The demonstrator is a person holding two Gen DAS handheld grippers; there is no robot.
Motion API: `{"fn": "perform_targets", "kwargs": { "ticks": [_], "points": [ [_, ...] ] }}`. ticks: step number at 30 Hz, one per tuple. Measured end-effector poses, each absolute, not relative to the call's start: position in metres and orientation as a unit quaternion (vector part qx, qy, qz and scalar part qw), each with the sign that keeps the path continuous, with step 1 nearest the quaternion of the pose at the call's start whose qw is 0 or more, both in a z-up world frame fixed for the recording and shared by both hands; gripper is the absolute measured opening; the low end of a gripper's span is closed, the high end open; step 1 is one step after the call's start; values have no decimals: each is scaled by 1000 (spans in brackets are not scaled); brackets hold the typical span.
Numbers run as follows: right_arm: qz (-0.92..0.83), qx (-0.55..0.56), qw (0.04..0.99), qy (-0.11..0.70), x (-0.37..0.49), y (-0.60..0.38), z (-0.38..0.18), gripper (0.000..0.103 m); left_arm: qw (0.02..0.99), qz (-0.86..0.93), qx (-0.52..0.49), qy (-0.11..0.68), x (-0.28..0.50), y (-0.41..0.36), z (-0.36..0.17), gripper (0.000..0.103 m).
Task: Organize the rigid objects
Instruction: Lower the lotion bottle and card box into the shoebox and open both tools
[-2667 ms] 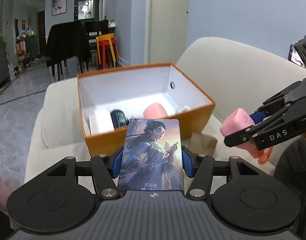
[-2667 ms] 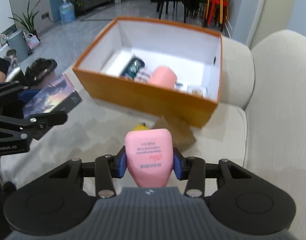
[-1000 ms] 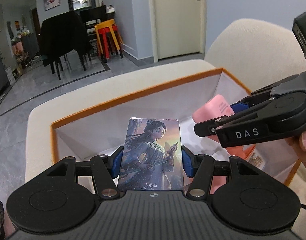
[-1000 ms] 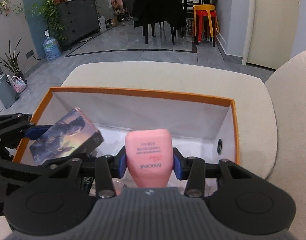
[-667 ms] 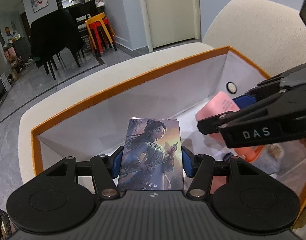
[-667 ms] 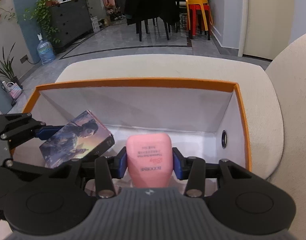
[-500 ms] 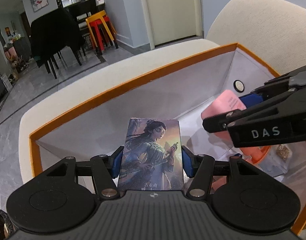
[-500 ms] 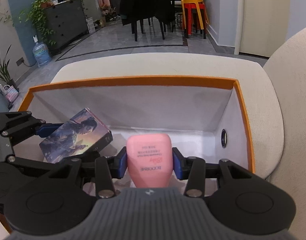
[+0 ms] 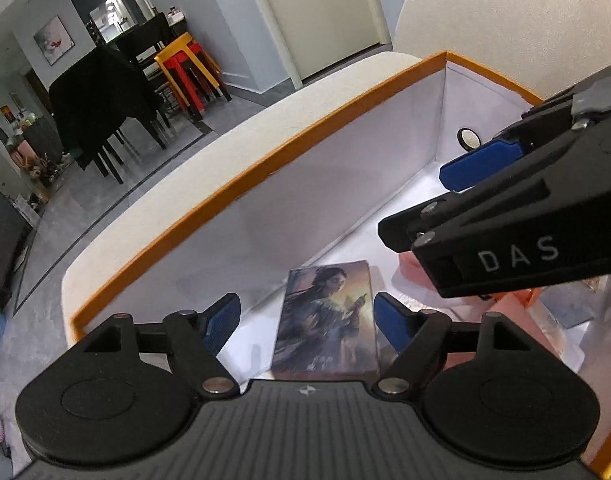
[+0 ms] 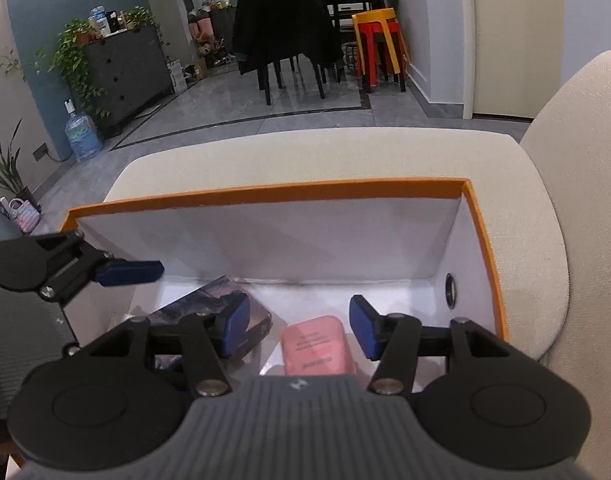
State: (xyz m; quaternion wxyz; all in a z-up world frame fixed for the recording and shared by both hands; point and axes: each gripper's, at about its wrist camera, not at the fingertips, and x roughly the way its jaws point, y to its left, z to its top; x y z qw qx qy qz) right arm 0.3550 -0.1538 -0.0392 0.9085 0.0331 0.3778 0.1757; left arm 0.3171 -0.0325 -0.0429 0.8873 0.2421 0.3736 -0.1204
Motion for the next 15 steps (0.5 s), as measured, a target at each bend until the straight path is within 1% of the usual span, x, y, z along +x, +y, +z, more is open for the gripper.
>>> {"fn": "perform_targets", "kwargs": {
  "ticks": [15],
  "points": [
    [200,16,912,357,343,-150,-11,56,910,-89,192,356,286,-22,-9,89]
  ]
}}
